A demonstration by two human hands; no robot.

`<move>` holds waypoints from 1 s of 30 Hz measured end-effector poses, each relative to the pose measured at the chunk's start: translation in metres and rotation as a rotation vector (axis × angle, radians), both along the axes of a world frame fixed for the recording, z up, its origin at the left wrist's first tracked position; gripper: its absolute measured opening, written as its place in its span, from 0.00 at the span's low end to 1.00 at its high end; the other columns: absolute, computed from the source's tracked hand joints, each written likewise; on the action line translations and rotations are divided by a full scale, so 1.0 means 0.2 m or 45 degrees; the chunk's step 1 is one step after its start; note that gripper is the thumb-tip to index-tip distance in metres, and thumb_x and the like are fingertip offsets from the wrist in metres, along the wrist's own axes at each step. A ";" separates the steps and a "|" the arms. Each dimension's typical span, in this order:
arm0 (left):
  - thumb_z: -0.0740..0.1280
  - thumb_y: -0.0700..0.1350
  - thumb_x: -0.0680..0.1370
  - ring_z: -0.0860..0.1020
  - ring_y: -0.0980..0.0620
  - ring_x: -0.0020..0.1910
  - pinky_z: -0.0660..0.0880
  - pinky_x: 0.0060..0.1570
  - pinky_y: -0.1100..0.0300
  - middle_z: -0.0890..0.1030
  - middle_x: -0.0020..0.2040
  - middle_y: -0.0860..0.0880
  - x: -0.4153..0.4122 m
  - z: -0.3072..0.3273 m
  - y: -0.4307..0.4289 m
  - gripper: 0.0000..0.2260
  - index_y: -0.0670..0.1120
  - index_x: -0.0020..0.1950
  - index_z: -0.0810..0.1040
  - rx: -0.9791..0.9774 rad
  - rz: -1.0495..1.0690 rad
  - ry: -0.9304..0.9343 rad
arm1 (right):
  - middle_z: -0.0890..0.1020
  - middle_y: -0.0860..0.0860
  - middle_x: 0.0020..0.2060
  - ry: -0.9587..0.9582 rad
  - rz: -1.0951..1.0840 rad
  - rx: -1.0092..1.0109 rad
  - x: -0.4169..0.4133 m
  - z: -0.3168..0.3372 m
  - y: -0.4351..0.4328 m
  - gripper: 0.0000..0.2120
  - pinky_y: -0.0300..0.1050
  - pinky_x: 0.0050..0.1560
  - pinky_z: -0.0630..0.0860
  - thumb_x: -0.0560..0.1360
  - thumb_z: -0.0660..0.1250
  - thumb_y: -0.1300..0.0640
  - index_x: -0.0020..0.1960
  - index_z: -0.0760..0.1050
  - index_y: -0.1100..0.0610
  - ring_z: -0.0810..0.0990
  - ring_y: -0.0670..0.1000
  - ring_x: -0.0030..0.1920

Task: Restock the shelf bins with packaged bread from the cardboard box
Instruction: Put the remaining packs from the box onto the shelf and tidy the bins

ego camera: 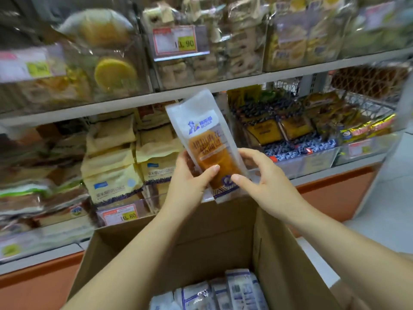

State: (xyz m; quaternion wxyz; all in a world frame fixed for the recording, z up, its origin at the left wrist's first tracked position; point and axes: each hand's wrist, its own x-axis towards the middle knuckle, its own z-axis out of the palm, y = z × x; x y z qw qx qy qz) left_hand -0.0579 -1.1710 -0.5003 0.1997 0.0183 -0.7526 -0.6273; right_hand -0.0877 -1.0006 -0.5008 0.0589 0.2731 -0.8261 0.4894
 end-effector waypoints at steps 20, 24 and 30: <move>0.68 0.37 0.76 0.75 0.51 0.53 0.73 0.52 0.58 0.75 0.56 0.48 -1.12 -0.15 0.04 0.23 0.44 0.68 0.66 -0.260 0.284 -0.219 | 0.78 0.47 0.59 0.269 -0.174 0.413 -0.80 -0.16 0.17 0.18 0.43 0.57 0.74 0.77 0.66 0.57 0.66 0.74 0.51 0.77 0.48 0.54; 0.67 0.35 0.76 0.75 0.46 0.60 0.73 0.62 0.45 0.75 0.62 0.45 -1.29 -0.27 0.00 0.25 0.45 0.71 0.66 -0.182 0.310 -0.169 | 0.78 0.46 0.61 0.261 -0.165 0.350 -0.81 -0.20 0.17 0.18 0.46 0.61 0.74 0.77 0.66 0.57 0.67 0.74 0.50 0.77 0.48 0.58; 0.71 0.45 0.75 0.68 0.38 0.69 0.70 0.63 0.48 0.65 0.72 0.39 -1.37 -0.34 -0.04 0.41 0.49 0.78 0.48 -0.393 0.278 -0.473 | 0.77 0.46 0.62 0.261 -0.170 0.352 -0.83 -0.22 0.18 0.18 0.44 0.62 0.72 0.77 0.66 0.57 0.67 0.74 0.51 0.75 0.48 0.60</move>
